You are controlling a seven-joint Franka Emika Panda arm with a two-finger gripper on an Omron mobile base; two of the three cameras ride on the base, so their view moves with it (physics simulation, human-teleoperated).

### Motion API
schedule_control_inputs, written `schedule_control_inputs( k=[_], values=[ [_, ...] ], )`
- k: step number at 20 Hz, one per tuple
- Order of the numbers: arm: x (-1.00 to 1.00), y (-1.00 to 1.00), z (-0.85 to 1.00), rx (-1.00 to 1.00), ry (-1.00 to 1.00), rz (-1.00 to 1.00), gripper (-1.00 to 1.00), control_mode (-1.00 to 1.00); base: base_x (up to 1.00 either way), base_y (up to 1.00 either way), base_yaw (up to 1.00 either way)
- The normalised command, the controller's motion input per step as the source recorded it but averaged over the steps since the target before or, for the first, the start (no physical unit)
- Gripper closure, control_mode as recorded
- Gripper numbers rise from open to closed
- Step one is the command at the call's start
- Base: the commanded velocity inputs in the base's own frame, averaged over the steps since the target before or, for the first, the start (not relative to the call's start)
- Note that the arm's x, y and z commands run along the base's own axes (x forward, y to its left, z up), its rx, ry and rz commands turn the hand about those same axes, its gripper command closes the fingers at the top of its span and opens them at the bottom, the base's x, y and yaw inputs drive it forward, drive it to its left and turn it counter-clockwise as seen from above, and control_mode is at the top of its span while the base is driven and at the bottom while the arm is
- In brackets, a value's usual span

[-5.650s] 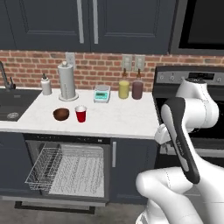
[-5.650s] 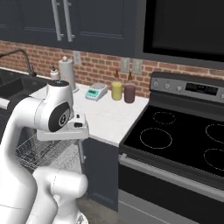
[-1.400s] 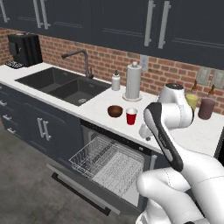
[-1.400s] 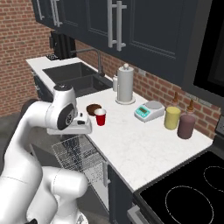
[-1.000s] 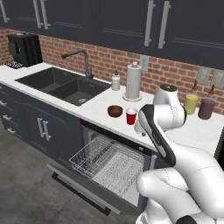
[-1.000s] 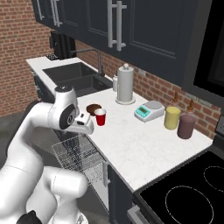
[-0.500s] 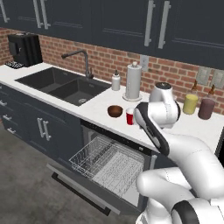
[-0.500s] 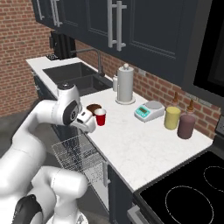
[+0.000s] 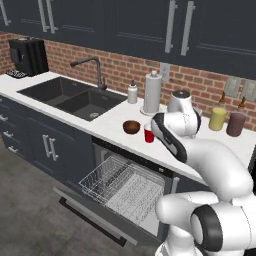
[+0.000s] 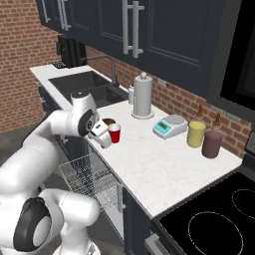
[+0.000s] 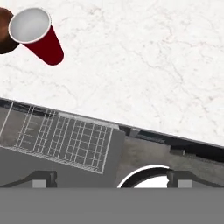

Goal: Pick up the cup and bowl from the counter, place them in the dishwasher, and close the dishwasher door.

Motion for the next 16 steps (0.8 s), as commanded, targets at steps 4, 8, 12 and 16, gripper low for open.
schedule_control_inputs(
  k=[4, 8, 12, 16],
  values=[
    [0.37, -0.19, 0.0, 0.03, 0.0, -0.18, -1.0, -1.0, 0.0, 0.0, 0.0],
    [0.34, -0.17, 0.0, 0.05, 0.0, -0.16, -1.0, -1.0, 0.0, 0.0, 0.0],
    [0.24, -0.09, 0.0, 0.07, -0.03, -0.13, -1.0, -1.0, 0.0, 0.0, 0.0],
    [0.27, 0.0, 0.0, 0.07, -0.02, -0.1, -1.0, -1.0, 0.0, 0.0, 0.0]
  ],
)
